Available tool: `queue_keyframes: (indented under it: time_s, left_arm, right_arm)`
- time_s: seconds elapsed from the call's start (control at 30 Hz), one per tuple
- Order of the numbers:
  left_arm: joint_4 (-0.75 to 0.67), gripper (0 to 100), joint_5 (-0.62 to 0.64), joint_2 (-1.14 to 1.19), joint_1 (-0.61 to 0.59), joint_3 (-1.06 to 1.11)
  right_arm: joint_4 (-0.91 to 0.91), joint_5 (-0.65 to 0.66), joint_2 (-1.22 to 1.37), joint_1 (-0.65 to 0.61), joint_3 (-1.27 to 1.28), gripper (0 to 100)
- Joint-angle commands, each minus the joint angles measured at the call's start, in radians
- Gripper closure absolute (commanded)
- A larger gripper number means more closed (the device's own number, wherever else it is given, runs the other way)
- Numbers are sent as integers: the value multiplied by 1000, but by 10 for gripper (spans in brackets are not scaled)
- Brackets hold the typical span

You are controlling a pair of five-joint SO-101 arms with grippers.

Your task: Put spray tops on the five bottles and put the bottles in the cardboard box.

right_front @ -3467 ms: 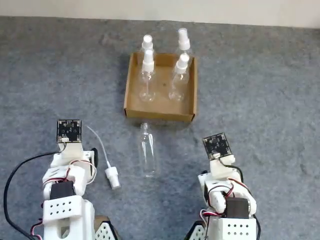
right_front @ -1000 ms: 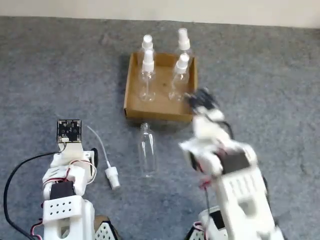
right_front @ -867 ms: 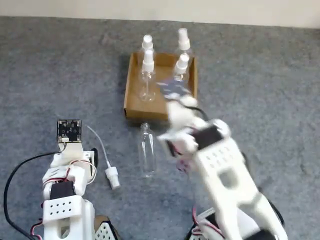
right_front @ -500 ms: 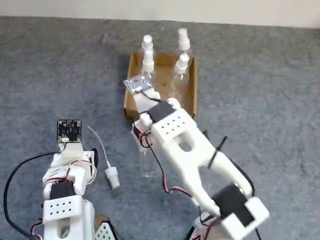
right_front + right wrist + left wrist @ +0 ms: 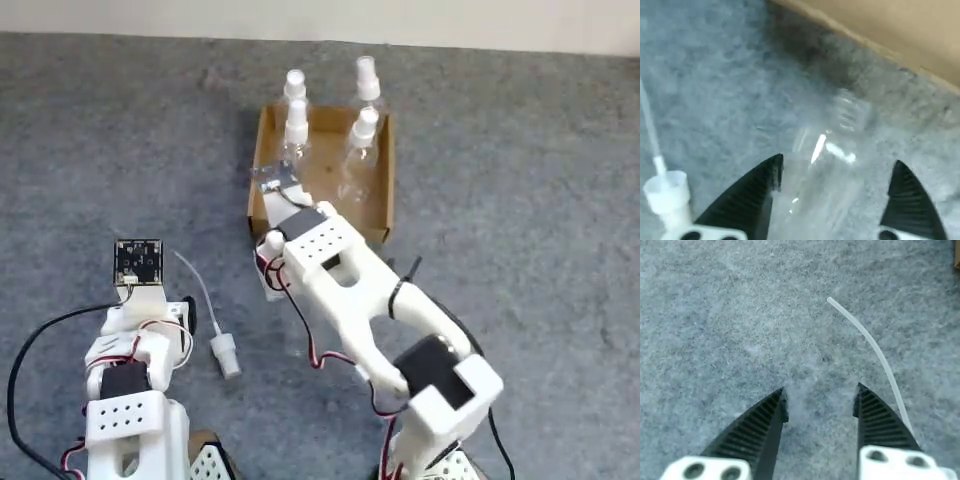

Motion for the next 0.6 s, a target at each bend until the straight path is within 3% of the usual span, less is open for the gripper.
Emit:
queue_keyframes:
  time_s: [0.0,0.17,0.3,0.37,0.47,0.57]
  left_arm:
    - [3,835,-9,-8,-4,25]
    - [3,835,-12,-8,2,25]
    - [-3,832,-37,-8,-4,25]
    - [0,832,-150,-8,-13,12]
    - [2,832,-350,-8,-122,-47]
    - [44,832,-388,1,-179,-156]
  right_arm:
    - [-44,-14,12,-4,-59,827]
    - [15,-6,13,38,-56,981]
    - [110,94,-33,114,-45,994]
    - [124,152,-105,150,10,995]
    - [117,233,-282,191,130,995]
    - [131,370,-466,265,246,995]
